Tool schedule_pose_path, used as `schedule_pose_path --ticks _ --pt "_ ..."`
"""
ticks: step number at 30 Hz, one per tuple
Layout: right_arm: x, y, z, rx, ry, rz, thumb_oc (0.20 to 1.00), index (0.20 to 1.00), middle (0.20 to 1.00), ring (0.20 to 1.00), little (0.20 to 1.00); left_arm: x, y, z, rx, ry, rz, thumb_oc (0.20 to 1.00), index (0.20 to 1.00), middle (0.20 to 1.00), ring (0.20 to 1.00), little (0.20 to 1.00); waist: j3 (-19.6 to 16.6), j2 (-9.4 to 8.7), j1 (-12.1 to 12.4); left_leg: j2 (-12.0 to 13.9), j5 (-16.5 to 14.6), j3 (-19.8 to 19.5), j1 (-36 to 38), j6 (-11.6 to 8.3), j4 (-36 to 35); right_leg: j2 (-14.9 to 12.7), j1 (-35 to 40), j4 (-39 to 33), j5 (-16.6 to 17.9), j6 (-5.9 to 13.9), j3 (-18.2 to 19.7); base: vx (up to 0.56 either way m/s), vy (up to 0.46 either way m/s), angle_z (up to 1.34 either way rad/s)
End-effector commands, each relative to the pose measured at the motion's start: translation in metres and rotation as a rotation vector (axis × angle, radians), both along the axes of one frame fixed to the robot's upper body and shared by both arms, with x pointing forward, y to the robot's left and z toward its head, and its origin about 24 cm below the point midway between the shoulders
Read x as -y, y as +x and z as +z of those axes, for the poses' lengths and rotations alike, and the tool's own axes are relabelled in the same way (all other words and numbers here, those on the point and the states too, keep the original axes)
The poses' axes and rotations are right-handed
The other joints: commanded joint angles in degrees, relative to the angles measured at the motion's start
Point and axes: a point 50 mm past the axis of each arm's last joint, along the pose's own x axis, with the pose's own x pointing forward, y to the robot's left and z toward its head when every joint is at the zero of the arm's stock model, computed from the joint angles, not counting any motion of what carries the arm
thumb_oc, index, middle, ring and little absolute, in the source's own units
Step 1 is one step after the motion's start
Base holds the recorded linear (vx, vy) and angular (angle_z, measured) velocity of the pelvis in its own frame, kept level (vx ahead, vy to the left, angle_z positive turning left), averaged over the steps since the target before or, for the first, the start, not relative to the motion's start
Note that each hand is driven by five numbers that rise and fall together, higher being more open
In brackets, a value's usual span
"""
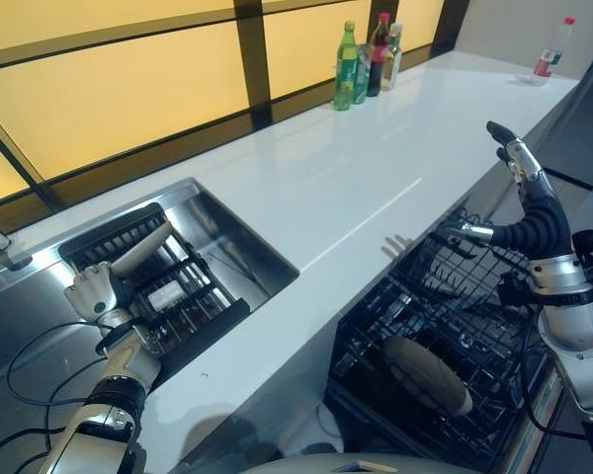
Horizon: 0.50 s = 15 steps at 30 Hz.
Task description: Pick up plates and place into dishwasher.
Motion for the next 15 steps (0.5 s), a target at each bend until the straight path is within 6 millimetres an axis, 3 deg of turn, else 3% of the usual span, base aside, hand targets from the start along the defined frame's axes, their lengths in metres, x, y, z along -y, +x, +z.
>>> schedule_pose_path --ticks 1,15 --pt "-0.0067 -0.0103 0.0228 0.135 0.037 0.056 1.000 1.000 1.000 1.000 1.000 0.0244 -0.0526 -0.0682 -0.299 -0.019 -0.046 0.200 0.200 0.200 0.200 0.200 -0.3 -3.86 0.4 1.9 0.9 -1.6 -7.4 1.19 4.9 0.1 -2.3 7.6 -7.2 2.38 1.3 0.00 0.000 0.00" --pt "-0.0063 -0.0101 0.0249 0.136 0.028 0.061 1.000 1.000 1.000 1.000 1.000 0.0228 -0.0599 -0.0703 -0.295 -0.003 -0.061 0.200 0.200 0.200 0.200 0.200 -1.0 -2.96 0.5 1.6 1.1 -1.8 -7.1 1.04 4.0 -0.2 -2.0 6.9 -7.3 2.41 1.0 0.00 0.000 0.00"
